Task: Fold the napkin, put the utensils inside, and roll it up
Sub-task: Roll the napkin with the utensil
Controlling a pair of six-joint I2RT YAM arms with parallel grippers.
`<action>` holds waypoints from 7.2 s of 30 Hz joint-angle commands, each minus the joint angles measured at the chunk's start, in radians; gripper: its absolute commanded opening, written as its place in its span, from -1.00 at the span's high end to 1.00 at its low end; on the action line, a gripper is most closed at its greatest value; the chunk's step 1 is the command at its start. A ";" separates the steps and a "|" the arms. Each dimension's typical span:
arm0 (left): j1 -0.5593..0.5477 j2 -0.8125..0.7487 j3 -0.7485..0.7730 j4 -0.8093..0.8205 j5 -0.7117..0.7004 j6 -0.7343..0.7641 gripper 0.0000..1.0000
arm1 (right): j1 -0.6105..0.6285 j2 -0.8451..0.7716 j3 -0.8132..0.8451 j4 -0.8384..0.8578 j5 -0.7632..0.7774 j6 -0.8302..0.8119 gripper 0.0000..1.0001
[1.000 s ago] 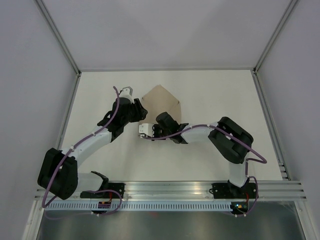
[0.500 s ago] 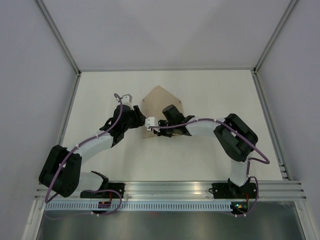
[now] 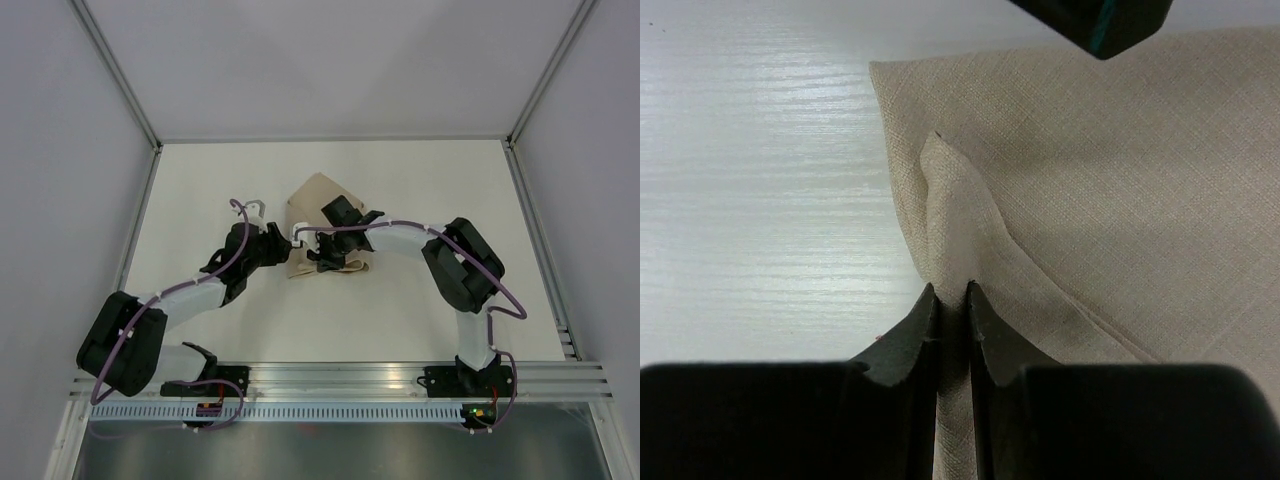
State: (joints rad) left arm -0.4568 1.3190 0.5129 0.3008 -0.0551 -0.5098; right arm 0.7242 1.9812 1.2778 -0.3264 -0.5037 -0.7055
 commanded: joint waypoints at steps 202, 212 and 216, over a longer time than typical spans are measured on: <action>-0.218 1.011 1.133 -1.146 0.871 0.772 0.95 | -0.321 -0.613 -0.554 0.053 -0.156 -0.446 -0.58; -0.201 1.017 1.135 -1.146 0.868 0.778 0.95 | -0.272 -0.513 -0.541 0.039 -0.101 -0.508 -0.52; -0.194 1.022 1.135 -1.146 0.877 0.778 0.95 | -0.263 -0.492 -0.537 0.030 -0.098 -0.502 -0.26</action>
State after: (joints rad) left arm -0.6628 2.2883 1.6505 -0.8078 0.8974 0.2760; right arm 0.4549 1.4731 0.7185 -0.3035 -0.5900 -1.1759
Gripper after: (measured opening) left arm 0.204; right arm 0.654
